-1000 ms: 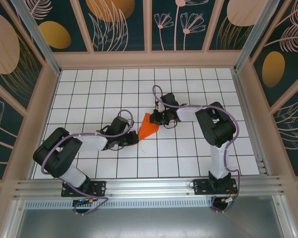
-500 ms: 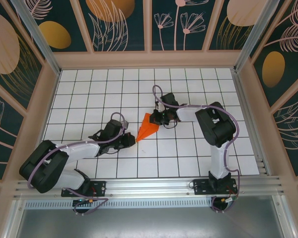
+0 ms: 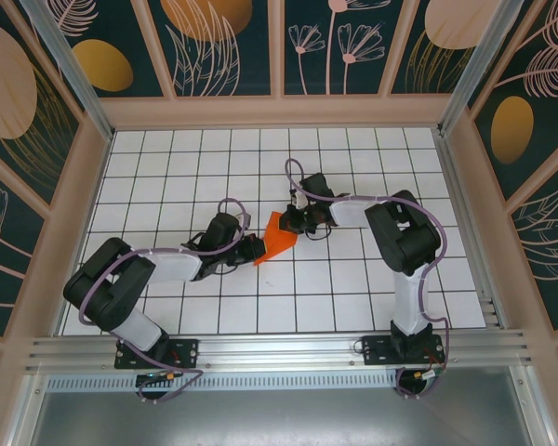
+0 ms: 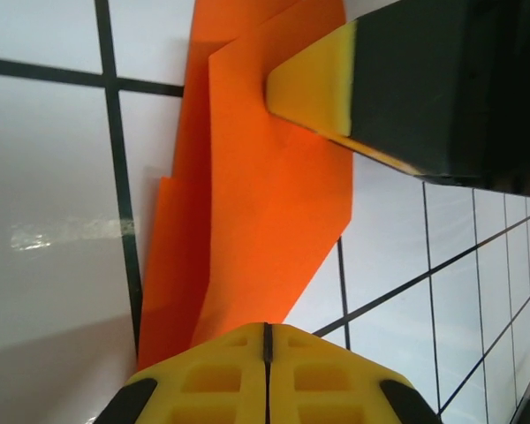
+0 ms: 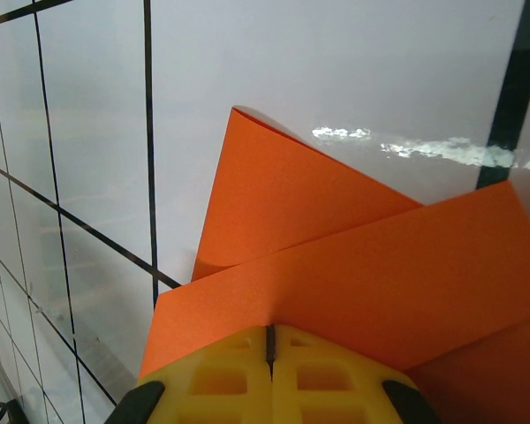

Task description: Fold a paper plane with a square sheet of paper (pick it up from the middle)

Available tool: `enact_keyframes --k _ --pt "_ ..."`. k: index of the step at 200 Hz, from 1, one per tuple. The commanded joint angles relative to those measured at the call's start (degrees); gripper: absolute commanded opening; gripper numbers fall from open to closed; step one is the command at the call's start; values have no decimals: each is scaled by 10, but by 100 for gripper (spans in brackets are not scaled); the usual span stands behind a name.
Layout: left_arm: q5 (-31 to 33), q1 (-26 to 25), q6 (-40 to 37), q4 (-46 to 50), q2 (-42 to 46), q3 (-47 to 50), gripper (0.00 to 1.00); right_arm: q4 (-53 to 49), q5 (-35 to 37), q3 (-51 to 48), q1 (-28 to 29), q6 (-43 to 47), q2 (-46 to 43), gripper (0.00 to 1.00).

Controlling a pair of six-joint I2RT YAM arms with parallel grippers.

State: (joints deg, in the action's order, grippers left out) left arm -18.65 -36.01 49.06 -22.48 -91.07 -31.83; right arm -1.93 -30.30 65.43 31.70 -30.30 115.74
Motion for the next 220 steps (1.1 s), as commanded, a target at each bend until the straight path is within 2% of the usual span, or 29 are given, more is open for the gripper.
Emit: enact_keyframes --k 1,107,162,220 --pt "2 -1 2 0 -11 -5 5 -61 86 -19 0 17 63 6" --pt "34 0 -4 48 -37 26 0 -73 81 2 0 19 47 6" --pt "38 -1 -4 52 -45 37 0 -78 40 42 2 32 -35 8" --pt "35 0 -6 48 -52 37 0 -35 17 -14 48 25 -89 12"
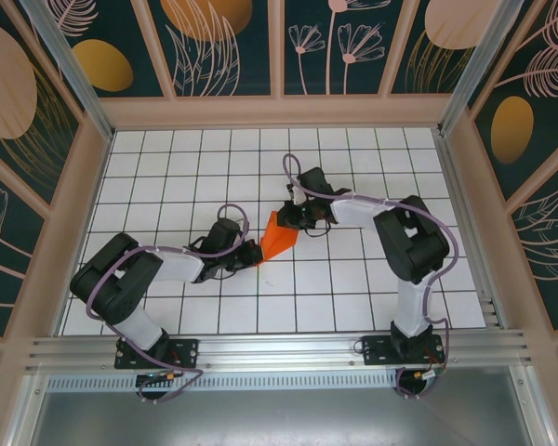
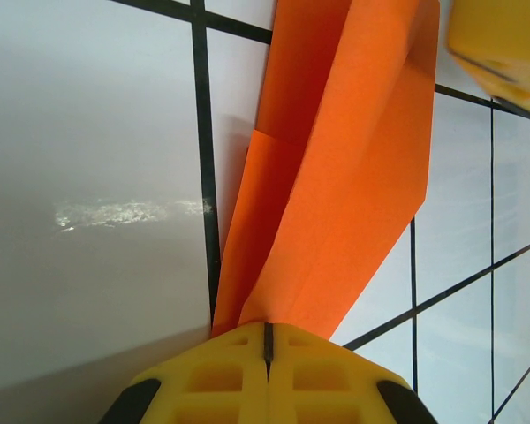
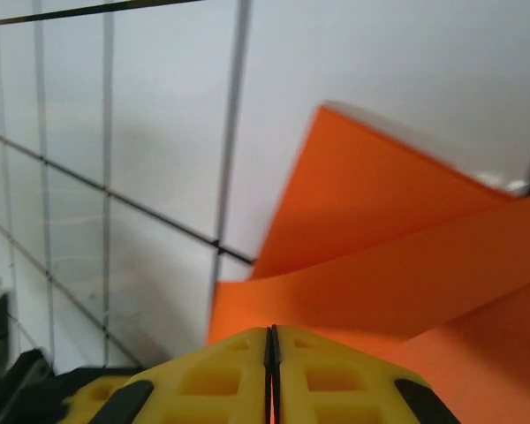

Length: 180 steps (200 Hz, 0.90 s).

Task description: Fold a paper plane with a square sheet of paper (pick it up from the middle)

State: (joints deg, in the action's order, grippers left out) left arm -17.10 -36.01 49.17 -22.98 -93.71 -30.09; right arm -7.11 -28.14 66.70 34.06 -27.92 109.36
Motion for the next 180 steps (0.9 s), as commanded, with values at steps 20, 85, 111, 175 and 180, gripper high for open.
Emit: enact_keyframes --k 20,85,111,175,180 --pt "19 -1 -8 53 -25 19 0 27 -14 -36 35 -10 -16 10" --pt "19 0 -8 54 -25 18 0 30 -41 -33 60 -13 24 5" --pt "20 0 -7 56 -24 18 0 34 -49 -37 65 -10 36 5" --pt "3 0 -2 42 -1 14 0 29 -39 -38 63 -6 67 4" --pt "-4 0 1 33 6 15 0 29 -37 -40 62 -7 67 4"
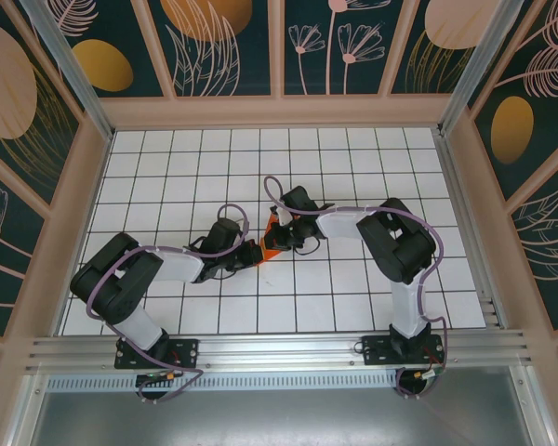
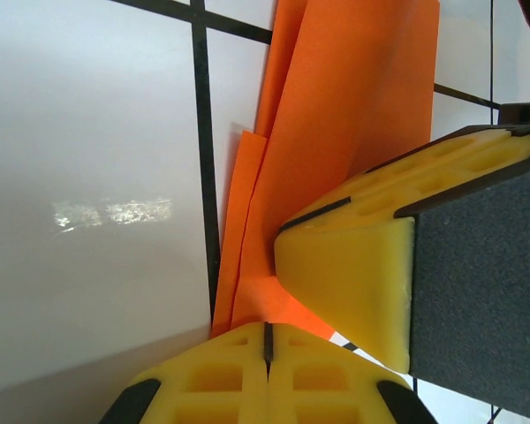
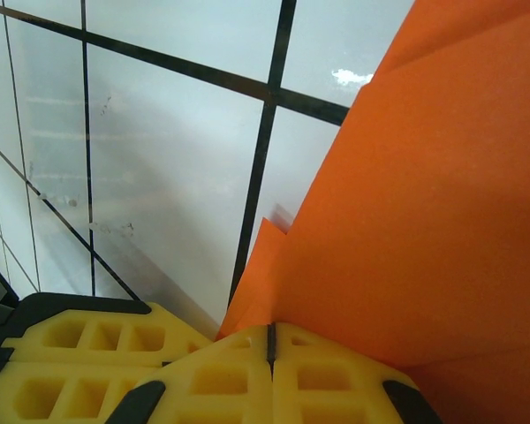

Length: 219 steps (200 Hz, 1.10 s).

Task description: Fold a paper plane with a square sheet of paper (pick it up from the middle)

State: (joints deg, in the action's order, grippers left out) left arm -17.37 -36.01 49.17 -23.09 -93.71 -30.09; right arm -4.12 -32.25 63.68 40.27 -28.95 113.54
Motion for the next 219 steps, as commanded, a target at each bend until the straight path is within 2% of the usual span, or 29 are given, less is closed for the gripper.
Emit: enact_keyframes --k 1,19,53,155,219 --pt "-3 0 1 33 7 15 0 -1 4 -10 0 3 25 4" --pt "-32 0 13 -8 29 13 0 -4 9 -13 -2 3 24 4" --pt "-73 -1 30 -60 26 7 7 -5 14 -14 -3 2 25 4" --pt "23 0 0 58 -29 0 4 -20 31 -9 -4 8 29 4" --pt "-1 -1 18 58 43 72 5 -31 46 -11 -7 12 33 4"
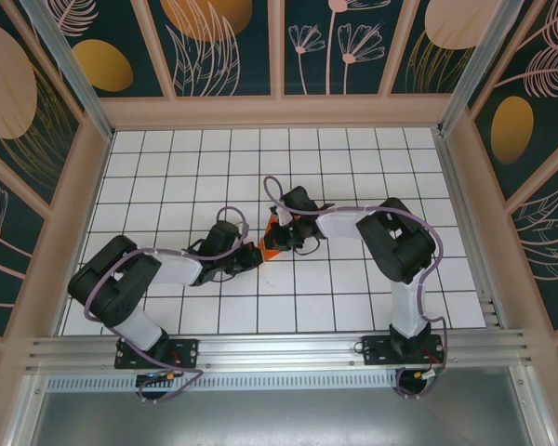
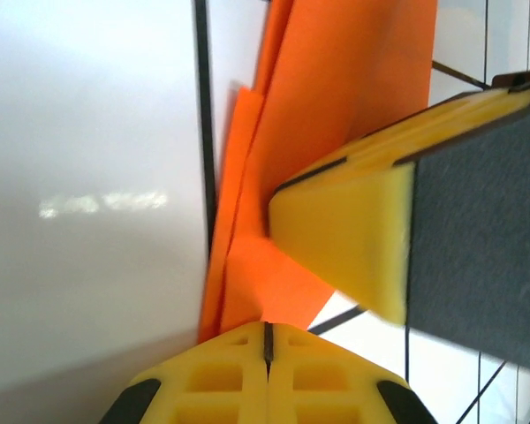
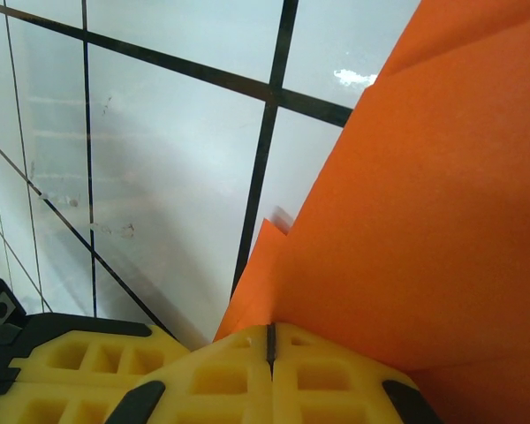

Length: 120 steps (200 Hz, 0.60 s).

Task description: Fold a paper plane with a square sheet of paper (pick it up from the middle)

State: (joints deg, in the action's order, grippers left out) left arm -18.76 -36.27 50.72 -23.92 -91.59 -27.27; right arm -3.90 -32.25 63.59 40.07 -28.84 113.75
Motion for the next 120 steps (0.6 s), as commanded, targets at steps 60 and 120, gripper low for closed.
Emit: enact_keyframes --k 60,120 --pt "-8 2 23 -4 96 37 6 -34 49 -12 -6 11 32 4" --pt "28 2 14 -5 33 -19 5 -30 48 -12 -6 10 35 4"
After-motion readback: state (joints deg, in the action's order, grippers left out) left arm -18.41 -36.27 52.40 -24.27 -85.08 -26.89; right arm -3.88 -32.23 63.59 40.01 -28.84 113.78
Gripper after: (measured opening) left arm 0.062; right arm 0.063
